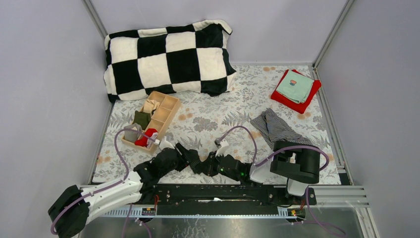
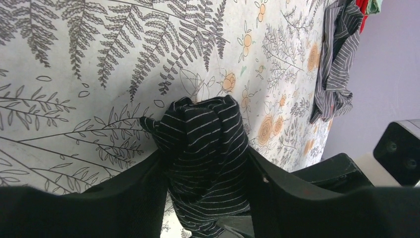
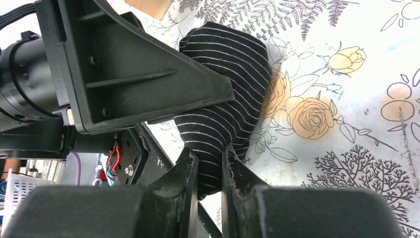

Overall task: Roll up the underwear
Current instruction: Pick up the underwear from the center of the board.

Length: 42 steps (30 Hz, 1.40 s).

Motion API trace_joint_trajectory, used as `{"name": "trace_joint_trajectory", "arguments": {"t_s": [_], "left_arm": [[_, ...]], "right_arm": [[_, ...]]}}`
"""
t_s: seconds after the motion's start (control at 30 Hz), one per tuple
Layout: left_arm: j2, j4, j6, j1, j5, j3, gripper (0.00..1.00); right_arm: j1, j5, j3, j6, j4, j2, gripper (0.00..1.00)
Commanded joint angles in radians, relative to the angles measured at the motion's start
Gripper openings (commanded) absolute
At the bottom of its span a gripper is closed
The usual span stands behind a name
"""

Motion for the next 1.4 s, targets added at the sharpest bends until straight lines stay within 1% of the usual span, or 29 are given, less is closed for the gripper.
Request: {"name": "trace_joint_trajectory", "arguments": {"t_s": [0.0, 0.1, 0.17, 0.2, 0.23, 0.27, 0.33, 0.4, 0.47, 0.53, 0.67, 0.73, 0.9, 1.03, 1.1, 1.2, 1.27, 1.37], "left_arm": [[0.043, 0.045, 0.018, -0.002, 0.009, -0.035, 0.55], [0.063, 0.077, 0.024, -0.003, 0.017, -0.042, 0.45], [0.067, 0.085, 0.03, -0.003, 0.017, -0.044, 0.34], [0.067, 0.086, 0.035, -0.003, 0.017, -0.045, 0.3], [0.064, 0.087, 0.038, -0.003, 0.016, -0.047, 0.26], [0.059, 0.089, 0.039, -0.002, 0.014, -0.049, 0.22], [0.05, 0.092, 0.042, -0.003, 0.014, -0.057, 0.17], [0.042, 0.097, 0.047, -0.003, 0.011, -0.062, 0.14], [0.031, 0.116, 0.058, -0.002, 0.016, -0.069, 0.12], [0.013, 0.14, 0.073, -0.003, 0.025, -0.077, 0.08], [-0.064, 0.183, 0.118, -0.003, 0.047, -0.078, 0.0], [-0.121, 0.212, 0.143, -0.002, 0.065, -0.078, 0.0], [-0.252, 0.288, 0.222, 0.0, 0.124, -0.04, 0.0], [-0.31, 0.366, 0.312, -0.001, 0.196, 0.033, 0.0], [-0.314, 0.431, 0.372, -0.001, 0.265, 0.079, 0.0], [-0.298, 0.506, 0.463, -0.001, 0.358, 0.156, 0.0], [-0.279, 0.567, 0.513, -0.001, 0.425, 0.201, 0.0], [-0.239, 0.714, 0.584, -0.002, 0.542, 0.241, 0.0]], "right_arm": [[0.001, 0.036, -0.02, 0.056, 0.111, 0.033, 0.0], [0.0, 0.01, -0.01, 0.023, 0.118, 0.035, 0.01], [0.001, -0.004, 0.002, -0.019, 0.084, 0.023, 0.07], [0.001, -0.008, 0.008, -0.038, 0.062, 0.013, 0.19], [0.001, -0.012, 0.013, -0.058, 0.039, 0.002, 0.28], [0.001, -0.015, 0.015, -0.078, 0.02, -0.012, 0.35], [0.0, -0.012, 0.015, -0.109, -0.017, -0.04, 0.43], [0.0, -0.001, 0.012, -0.134, -0.053, -0.072, 0.5], [0.001, 0.004, 0.01, -0.158, -0.09, -0.107, 0.54], [0.001, 0.015, 0.004, -0.174, -0.138, -0.151, 0.56], [0.001, 0.029, -0.001, -0.231, -0.253, -0.295, 0.59], [0.001, 0.042, 0.005, -0.269, -0.339, -0.405, 0.61], [0.001, 0.136, 0.062, -0.363, -0.625, -0.655, 0.65], [0.001, 0.18, 0.071, -0.424, -0.68, -0.829, 0.69], [0.001, 0.143, 0.07, -0.47, -0.659, -0.9, 0.72], [0.001, 0.032, 0.08, -0.559, -0.622, -0.971, 0.75], [0.001, -0.014, 0.12, -0.595, -0.649, -0.992, 0.79], [0.0, -0.104, 0.189, -0.652, -0.7, -0.998, 0.82]]}}
